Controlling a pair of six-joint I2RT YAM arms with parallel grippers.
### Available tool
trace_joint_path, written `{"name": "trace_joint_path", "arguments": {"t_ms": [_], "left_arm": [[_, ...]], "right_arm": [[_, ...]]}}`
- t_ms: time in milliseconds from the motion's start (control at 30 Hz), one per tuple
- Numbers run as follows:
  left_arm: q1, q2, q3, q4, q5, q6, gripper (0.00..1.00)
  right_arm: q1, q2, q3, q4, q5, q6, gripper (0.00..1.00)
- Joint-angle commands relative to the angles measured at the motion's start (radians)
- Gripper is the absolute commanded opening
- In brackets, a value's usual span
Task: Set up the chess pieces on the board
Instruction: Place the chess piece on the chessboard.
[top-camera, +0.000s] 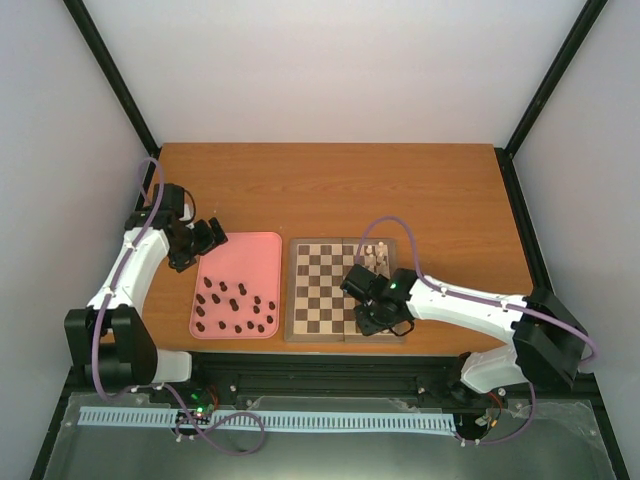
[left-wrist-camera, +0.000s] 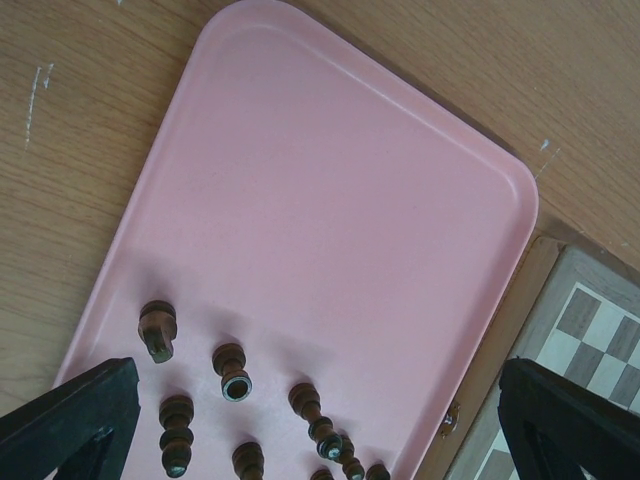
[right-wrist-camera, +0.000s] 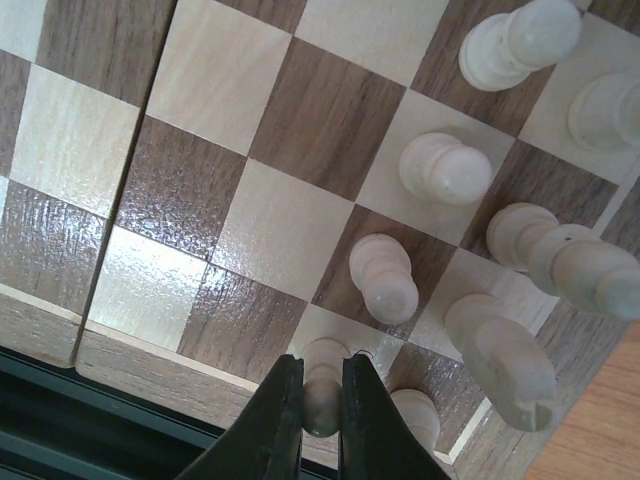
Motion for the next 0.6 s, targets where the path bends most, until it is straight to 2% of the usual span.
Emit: {"name": "trace_joint_path", "arguments": {"t_ms": [0,200,300,567], "left_arm": [[-0.002,0.01,0.003,0.026,-0.011,-0.013,1.0],[-0.002,0.014,0.003,0.026,-0.009,-0.011,1.0],[-0.002,0.014,0.005,0.026,-0.009,-0.011,1.0],[-0.002,0.009,0.005,0.027,-0.006,-0.011,1.0]], "right_arm": [[-0.001,-0.026,-0.021,0.015,0.033,0.031,0.03],[-0.001,-0.043,-0.038,0.007,0.018,0.039,0.05],[-0.001,-0.061,-0.042,0.004,0.018,0.038,0.14],[-0.001,-0.085,-0.028,0.001,0.008,0.027,0.26]]}}
